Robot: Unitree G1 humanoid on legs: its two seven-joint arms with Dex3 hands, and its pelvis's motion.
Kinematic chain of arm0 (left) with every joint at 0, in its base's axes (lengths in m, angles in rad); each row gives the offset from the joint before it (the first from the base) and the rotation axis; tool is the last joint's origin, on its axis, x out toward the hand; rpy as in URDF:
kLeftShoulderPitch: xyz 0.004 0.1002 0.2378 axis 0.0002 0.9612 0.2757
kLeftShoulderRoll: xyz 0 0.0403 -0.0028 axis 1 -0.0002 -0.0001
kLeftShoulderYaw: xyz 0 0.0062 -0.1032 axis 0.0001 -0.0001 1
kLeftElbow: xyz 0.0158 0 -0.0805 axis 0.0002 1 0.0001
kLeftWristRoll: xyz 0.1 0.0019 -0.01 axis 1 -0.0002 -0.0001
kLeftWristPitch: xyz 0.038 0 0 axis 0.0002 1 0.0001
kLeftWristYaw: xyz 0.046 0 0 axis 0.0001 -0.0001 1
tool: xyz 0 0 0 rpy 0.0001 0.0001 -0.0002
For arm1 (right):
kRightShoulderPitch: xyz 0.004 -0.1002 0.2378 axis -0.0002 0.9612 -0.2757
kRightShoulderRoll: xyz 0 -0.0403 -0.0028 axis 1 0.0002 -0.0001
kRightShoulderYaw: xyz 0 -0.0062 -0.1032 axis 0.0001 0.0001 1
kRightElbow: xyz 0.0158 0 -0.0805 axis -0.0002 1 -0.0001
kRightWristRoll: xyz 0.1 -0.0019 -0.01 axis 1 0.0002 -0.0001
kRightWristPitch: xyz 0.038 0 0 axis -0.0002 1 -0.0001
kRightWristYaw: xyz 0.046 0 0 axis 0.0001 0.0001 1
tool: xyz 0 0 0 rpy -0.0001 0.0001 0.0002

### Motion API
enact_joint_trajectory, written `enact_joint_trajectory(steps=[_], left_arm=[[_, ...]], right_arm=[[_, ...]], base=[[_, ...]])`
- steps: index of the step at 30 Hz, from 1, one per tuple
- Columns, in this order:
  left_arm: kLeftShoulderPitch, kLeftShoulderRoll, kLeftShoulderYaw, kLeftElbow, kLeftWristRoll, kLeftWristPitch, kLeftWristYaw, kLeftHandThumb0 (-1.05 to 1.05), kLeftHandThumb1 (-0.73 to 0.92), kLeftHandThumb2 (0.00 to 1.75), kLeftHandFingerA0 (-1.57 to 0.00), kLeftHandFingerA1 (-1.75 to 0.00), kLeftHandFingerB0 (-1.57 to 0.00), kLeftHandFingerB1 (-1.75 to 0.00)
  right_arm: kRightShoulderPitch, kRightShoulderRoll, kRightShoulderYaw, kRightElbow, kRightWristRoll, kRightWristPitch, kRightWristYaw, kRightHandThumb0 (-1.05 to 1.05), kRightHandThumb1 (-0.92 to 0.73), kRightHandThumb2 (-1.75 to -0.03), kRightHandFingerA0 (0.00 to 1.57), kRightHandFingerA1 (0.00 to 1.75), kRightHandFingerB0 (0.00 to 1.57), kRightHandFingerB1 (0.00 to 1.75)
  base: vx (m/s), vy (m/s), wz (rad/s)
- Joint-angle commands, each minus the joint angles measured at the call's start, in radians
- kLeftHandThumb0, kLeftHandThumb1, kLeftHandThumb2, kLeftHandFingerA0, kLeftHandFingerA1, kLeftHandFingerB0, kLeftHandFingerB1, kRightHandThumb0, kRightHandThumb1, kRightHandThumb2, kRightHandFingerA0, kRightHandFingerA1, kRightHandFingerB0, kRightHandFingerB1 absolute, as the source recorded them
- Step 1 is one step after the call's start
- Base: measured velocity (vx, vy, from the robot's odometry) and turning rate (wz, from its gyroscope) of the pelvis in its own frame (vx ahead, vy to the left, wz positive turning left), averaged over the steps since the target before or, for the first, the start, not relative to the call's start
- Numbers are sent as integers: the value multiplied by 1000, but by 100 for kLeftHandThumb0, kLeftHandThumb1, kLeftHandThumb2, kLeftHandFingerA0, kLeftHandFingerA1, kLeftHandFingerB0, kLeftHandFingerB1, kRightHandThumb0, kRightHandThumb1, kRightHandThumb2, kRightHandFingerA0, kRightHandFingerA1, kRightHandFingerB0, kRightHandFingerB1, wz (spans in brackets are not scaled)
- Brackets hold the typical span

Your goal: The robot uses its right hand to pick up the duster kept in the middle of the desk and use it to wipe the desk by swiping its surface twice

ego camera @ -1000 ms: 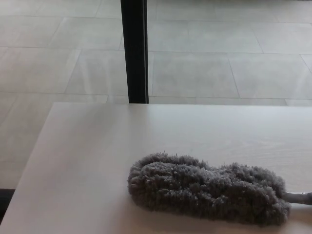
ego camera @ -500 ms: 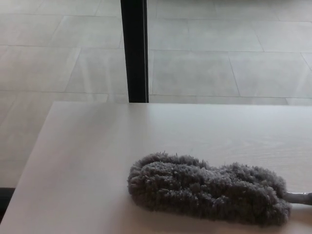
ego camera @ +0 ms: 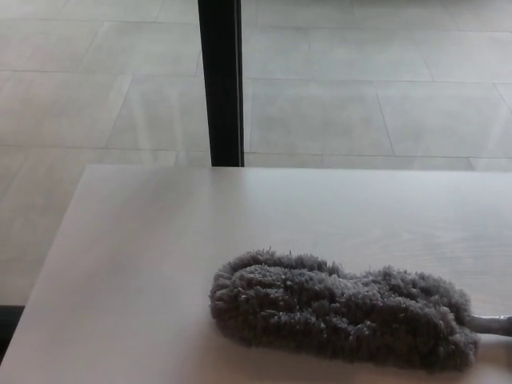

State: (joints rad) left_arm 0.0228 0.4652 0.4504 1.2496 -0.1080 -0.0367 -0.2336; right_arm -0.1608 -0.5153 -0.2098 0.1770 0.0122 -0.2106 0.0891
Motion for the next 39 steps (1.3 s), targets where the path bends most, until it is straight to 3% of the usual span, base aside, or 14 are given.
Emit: enact_joint_trajectory(steps=[1,2,3,5,6,8,11,12,13,20,23,24,33,39], left_arm=[[3,38,10,16,-29,-11,-23,-53,55,93,-50,-70,-34,-57],[1,39,14,22,-32,-8,-24,-51,70,61,-53,-66,-38,-46],[3,40,13,23,-31,-13,-33,-53,54,94,-50,-71,-34,-58],[3,40,11,21,-30,-10,-28,-53,54,94,-50,-71,-34,-58],[3,40,11,19,-30,-9,-25,-51,71,61,-52,-68,-41,-50],[3,41,11,20,-31,-8,-28,-53,54,93,-51,-71,-36,-59],[4,40,-4,20,-16,-18,-28,-52,72,62,-54,-67,-40,-48],[8,40,-7,18,-15,-23,-32,-52,72,61,-55,-68,-41,-48],[6,40,1,23,-23,-19,-39,-53,55,93,-49,-69,-33,-57],[12,43,-1,22,-22,-19,-37,-52,71,61,-50,-64,-41,-47],[14,45,-11,23,-13,-34,-49,-52,73,61,-47,-64,-39,-48],[10,45,-10,24,-15,-27,-46,-52,73,61,-48,-63,-40,-47],[5,42,-8,25,-20,-14,-40,-54,55,93,-48,-68,-35,-57],[5,46,-22,23,-8,-40,-48,-51,72,61,-51,-62,-41,-46]], right_arm=[[7,8,231,-52,-209,-59,65,-94,-70,-72,9,37,14,26],[7,8,256,-43,-224,-64,58,-89,-80,-65,11,35,14,24],[7,3,305,-27,-262,-52,68,-87,-80,-65,7,33,12,24],[1,0,332,-16,-269,-48,66,-95,-66,-104,3,33,15,26],[-2,-1,355,-5,-277,-48,69,-86,-79,-65,8,33,13,24],[-8,-7,399,15,-304,-51,70,-82,-61,-101,5,40,9,32],[-17,-23,449,41,-348,-57,67,-87,-64,-101,4,40,10,32],[-25,-26,474,61,-367,-58,69,-38,-40,-101,2,51,0,47],[-39,-18,494,93,-373,-54,72,-83,-61,-100,3,40,9,33],[-107,-5,555,215,-414,-83,23,-85,-72,-67,10,36,14,25],[-162,3,587,270,-466,-92,-12,-38,-40,-102,2,52,0,49],[-176,5,599,287,-486,-94,-30,-77,-74,-63,16,40,17,27],[-234,24,711,309,-665,50,-102,-39,-66,-60,16,44,38,33],[-249,39,758,401,-735,-154,-368,-26,-68,-62,94,122,71,47]], base=[[0,0,0],[0,0,0],[0,0,0],[0,0,0],[0,0,0],[0,0,0],[0,0,0],[0,0,0],[0,0,0],[0,0,0],[0,0,0],[0,0,0],[0,0,0],[0,0,0]])
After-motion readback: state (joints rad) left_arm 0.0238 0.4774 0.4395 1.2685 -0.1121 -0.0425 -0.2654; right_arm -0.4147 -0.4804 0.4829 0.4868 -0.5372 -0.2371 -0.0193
